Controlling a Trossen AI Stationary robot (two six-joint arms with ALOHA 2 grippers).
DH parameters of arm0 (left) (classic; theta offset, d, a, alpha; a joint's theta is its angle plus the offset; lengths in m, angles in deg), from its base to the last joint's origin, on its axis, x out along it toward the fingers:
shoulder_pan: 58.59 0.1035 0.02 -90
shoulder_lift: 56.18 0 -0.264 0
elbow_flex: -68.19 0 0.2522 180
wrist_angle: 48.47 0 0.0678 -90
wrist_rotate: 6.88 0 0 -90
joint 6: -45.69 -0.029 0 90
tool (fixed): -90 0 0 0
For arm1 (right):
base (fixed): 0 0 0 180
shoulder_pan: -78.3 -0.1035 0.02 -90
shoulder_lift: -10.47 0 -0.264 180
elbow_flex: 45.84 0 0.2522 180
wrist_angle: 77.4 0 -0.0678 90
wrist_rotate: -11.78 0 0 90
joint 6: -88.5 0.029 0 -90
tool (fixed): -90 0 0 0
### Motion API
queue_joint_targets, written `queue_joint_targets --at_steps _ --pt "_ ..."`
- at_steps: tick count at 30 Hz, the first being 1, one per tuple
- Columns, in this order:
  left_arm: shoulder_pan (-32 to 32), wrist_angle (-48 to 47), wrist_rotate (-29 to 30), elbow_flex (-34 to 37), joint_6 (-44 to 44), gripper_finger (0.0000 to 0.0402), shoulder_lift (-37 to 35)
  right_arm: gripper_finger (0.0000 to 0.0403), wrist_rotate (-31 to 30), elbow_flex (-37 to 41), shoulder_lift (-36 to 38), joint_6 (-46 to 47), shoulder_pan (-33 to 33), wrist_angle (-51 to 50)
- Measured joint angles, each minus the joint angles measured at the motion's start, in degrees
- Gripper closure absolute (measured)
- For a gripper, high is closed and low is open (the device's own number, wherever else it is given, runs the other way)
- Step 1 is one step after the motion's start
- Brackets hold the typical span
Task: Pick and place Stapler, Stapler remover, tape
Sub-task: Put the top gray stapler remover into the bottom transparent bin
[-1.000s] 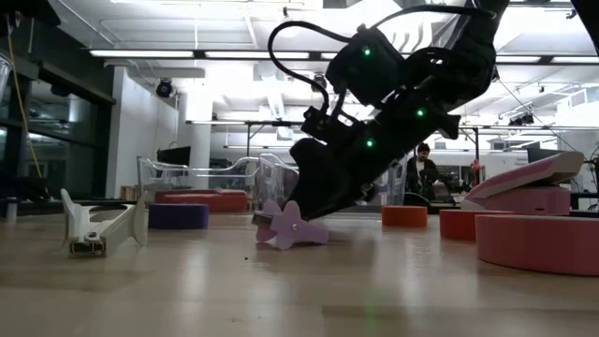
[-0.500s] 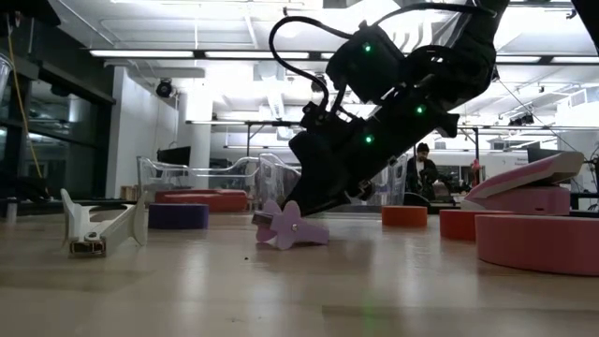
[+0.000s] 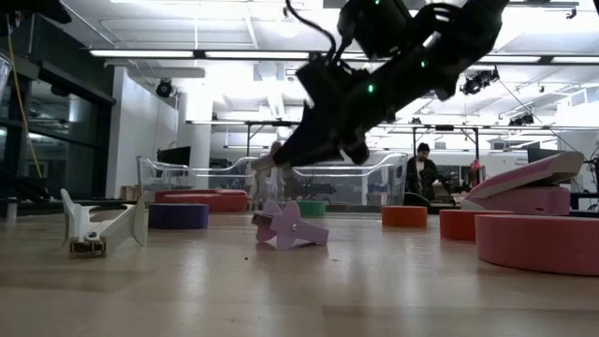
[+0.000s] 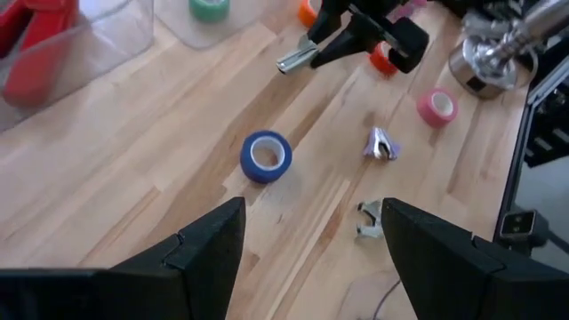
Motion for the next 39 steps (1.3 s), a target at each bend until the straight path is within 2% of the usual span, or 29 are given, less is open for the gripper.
queue_joint_targets --at_steps 6,9,15,19,23,26,32,39 --pt "0.0 0.8 3.8 0.0 -0.5 0.0142 0.1 0.0325 9.4 0.0 5.2 -0.9 2.0 -0.6" --pt "0.0 1.6 6.5 0.0 -2.8 0.0142 0.1 0.0325 12.0 0.0 7.5 -1.5 2.3 -0.6" --pt "0.0 4.4 15.6 0.0 -8.0 0.0142 0.1 0.0325 15.3 0.0 13.1 -2.1 2.3 0.4" --pt "0.3 9.2 18.0 0.0 -14.8 0.0142 0.1 0.0325 15.8 0.0 16.6 -2.9 2.3 1.6" --pt "5.1 18.1 17.9 0.0 -25.4 0.0142 0.2 0.0325 15.7 0.0 18.9 -4.2 2.3 2.3" --pt "10.5 26.7 14.3 0.0 -36.5 0.0142 0.2 0.0325 15.8 0.0 19.3 -4.5 2.3 3.4" --pt "24.7 42.7 0.2 0.0 -56.4 0.0142 3.4 0.0325 17.2 0.0 19.4 -4.5 2.3 4.5" --pt "36.0 50.0 -14.8 0.0 -63.5 0.0142 7.4 0.0325 20.9 -3.8 19.4 -7.5 2.7 3.3"
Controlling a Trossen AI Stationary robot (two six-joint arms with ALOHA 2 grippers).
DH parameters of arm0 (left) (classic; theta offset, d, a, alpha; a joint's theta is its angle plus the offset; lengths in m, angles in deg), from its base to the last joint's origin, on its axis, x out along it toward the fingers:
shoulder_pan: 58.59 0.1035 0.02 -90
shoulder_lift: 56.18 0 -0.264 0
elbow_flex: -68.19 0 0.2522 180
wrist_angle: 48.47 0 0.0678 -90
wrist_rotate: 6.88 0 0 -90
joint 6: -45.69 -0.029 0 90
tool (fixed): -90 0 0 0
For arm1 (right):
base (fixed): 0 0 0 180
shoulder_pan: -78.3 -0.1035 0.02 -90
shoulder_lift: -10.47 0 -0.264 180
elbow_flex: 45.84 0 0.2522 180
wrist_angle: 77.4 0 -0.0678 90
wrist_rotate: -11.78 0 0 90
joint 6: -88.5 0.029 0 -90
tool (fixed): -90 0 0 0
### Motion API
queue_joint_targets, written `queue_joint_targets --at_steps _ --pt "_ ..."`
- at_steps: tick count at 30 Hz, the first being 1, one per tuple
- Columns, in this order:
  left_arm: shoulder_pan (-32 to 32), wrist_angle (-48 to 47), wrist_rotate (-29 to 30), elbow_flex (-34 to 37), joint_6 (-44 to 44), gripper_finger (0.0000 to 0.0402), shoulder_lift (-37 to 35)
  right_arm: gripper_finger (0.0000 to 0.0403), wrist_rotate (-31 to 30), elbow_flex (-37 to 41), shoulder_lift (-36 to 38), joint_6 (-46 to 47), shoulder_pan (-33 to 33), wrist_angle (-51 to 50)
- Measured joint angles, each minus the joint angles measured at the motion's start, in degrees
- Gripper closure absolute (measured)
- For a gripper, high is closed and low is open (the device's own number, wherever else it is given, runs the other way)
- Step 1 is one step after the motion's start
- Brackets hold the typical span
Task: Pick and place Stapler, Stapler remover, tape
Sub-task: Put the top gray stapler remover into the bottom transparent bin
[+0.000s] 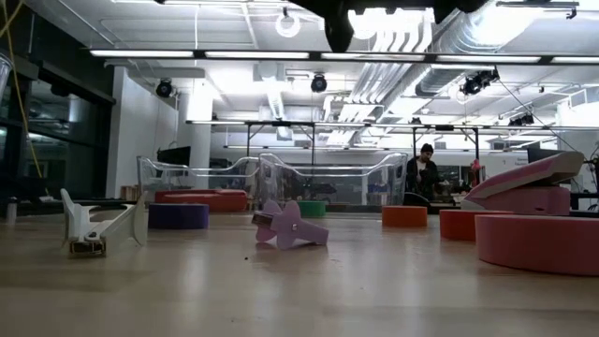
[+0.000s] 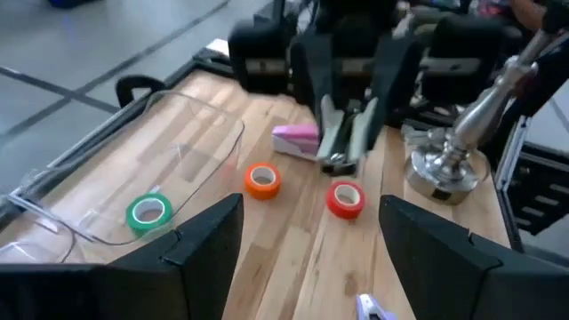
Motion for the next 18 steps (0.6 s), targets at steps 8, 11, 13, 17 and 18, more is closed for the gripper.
queue_joint_targets --at_steps 8,11,13,17,18 --pt "4.4 6.3 -8.7 0.0 -3.0 0.0142 3.3 0.0325 1.2 -6.7 0.0 -5.9 0.4 -12.2" --pt "4.6 6.8 -8.9 -0.1 -3.0 0.0142 4.0 0.0325 2.3 -7.4 -0.2 -6.7 0.8 -12.7" --pt "4.5 7.0 -9.0 0.0 -3.0 0.0142 4.2 0.0325 2.9 -7.7 -0.2 -6.7 1.2 -12.3" --pt "4.5 8.4 -9.0 0.0 -3.0 0.0142 4.8 0.0325 4.4 -7.6 -0.2 -6.7 2.0 -12.1" --pt "4.5 8.5 -9.0 0.0 -3.0 0.0142 4.9 0.0325 4.7 -7.6 -0.2 -6.7 2.0 -11.7"
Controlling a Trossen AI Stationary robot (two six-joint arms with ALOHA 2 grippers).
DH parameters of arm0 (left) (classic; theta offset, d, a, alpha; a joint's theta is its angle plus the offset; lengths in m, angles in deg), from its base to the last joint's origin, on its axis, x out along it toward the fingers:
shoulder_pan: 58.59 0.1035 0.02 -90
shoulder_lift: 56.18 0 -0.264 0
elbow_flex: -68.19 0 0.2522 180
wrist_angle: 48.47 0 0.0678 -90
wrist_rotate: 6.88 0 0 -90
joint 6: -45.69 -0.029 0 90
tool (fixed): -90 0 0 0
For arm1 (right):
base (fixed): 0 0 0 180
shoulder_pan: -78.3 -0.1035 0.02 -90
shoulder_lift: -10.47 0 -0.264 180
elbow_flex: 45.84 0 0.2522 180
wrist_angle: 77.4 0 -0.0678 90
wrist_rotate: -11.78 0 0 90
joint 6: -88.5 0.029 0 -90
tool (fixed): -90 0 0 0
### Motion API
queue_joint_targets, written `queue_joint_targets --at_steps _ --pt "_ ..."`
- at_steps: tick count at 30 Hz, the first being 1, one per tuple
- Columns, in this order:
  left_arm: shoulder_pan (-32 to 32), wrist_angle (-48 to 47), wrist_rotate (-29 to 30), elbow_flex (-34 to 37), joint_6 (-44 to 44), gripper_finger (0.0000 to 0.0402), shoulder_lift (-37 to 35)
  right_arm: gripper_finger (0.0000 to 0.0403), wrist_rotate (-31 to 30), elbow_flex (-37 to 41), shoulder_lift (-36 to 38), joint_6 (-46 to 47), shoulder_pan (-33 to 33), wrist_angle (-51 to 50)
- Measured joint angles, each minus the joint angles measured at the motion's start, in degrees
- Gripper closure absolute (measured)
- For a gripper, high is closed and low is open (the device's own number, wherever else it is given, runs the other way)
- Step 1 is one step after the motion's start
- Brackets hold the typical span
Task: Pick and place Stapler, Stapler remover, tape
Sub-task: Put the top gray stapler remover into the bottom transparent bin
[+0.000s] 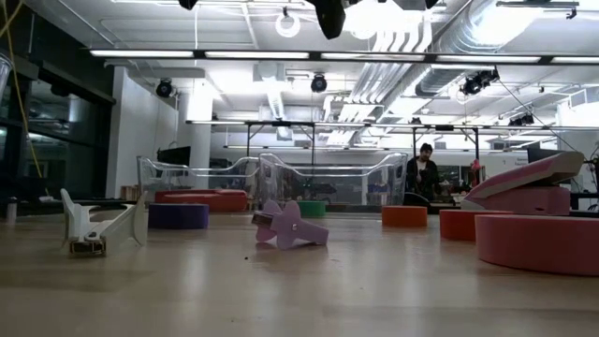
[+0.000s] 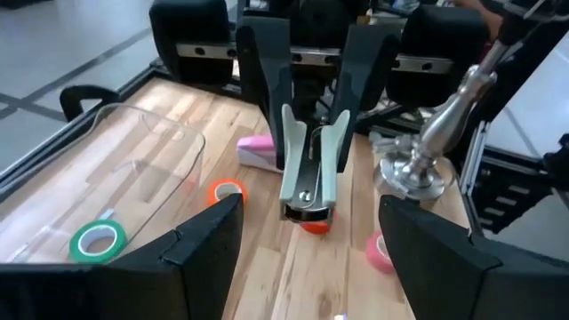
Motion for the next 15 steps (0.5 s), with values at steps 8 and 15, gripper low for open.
queue_joint_targets --at_steps 8,15 --pt "0.0 0.8 0.3 -0.1 0.5 0.0142 1.3 0.0325 0.6 0.0 0.0 -0.4 0.2 0.9" --pt "0.0 2.8 0.7 0.0 0.4 0.0142 1.9 0.0325 1.6 0.0 0.0 -1.0 0.2 1.0"
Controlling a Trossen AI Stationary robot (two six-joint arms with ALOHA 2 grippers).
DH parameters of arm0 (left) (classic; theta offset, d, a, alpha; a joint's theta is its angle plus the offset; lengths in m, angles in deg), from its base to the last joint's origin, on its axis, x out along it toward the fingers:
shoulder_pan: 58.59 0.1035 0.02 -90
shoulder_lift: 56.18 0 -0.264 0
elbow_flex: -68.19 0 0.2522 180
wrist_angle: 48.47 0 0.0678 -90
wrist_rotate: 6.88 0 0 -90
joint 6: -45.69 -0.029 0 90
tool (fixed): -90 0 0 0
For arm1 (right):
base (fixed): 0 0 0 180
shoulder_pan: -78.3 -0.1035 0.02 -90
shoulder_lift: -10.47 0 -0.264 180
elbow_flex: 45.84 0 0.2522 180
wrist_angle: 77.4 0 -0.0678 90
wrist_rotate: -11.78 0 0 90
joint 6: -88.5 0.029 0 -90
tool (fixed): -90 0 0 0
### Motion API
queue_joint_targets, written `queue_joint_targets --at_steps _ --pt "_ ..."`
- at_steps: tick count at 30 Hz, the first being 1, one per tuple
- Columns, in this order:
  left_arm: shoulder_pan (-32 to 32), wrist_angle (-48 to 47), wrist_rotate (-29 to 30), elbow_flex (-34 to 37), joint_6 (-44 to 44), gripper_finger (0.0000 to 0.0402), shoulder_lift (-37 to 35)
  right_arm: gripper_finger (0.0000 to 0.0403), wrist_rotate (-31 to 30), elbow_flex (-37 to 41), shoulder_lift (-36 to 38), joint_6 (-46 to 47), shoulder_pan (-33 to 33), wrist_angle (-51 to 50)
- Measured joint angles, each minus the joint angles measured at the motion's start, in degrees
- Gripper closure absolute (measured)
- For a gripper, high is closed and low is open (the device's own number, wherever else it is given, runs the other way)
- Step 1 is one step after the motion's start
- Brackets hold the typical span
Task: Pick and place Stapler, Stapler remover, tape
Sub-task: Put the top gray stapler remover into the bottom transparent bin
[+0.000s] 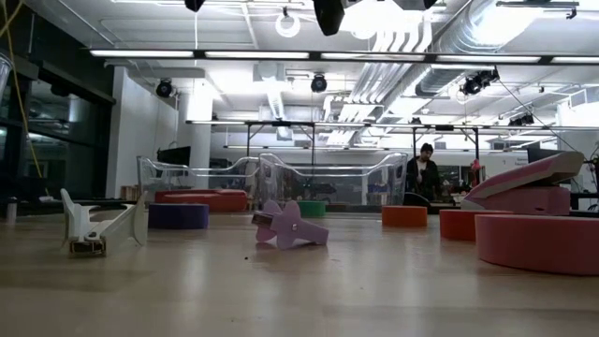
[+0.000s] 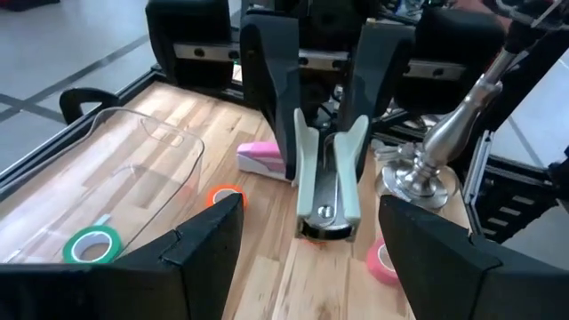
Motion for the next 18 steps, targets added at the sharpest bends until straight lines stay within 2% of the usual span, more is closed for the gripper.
queue_joint_targets --at_steps 11,18 --pt "0.0 0.6 1.4 0.0 -0.3 0.0144 0.0 0.0325 0.0 0.0 0.0 -0.5 0.2 -0.5" --pt "0.0 0.6 1.2 0.0 -0.3 0.0192 0.0 0.0325 0.0 0.0 0.0 -0.9 0.5 -0.9"
